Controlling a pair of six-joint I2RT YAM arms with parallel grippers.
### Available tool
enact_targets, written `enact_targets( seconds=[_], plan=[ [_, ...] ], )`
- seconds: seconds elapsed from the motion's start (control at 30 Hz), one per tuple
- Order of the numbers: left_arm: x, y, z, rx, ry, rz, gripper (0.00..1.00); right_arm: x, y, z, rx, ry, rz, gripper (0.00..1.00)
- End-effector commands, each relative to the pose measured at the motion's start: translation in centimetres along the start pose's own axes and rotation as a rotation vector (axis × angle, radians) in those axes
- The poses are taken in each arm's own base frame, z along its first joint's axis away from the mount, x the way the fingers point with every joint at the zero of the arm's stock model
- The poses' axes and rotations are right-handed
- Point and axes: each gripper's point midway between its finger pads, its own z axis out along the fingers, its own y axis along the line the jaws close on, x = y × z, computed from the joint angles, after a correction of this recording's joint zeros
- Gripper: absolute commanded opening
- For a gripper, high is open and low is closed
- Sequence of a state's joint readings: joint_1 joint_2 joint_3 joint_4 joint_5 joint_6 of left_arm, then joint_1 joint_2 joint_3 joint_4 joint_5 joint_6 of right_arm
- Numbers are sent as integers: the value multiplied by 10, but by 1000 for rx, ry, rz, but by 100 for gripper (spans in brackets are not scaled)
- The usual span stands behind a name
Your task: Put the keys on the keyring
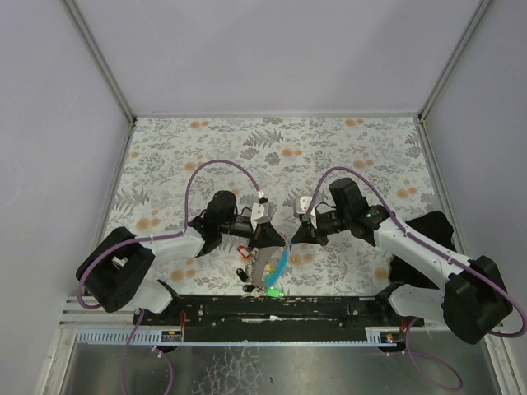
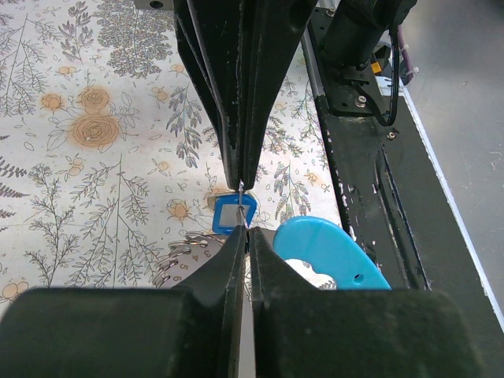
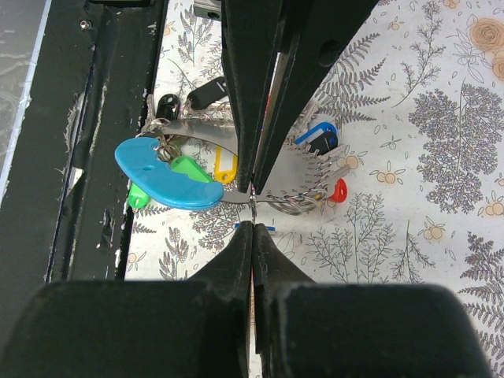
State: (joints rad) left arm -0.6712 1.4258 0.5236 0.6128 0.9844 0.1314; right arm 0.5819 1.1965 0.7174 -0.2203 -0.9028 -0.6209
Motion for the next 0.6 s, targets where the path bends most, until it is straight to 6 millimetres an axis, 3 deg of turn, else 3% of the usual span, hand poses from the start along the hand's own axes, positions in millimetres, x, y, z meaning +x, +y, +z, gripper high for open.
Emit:
enact_targets(
  seconds=[0.0,0.57],
  plan=[
    [-18,6,0,-4,-41,47,0,-18,1,1,-27,-37,-42,0],
    [-22,3,2,15,-69,44,0,-20,3,6,-49,-37,-51,0]
  ],
)
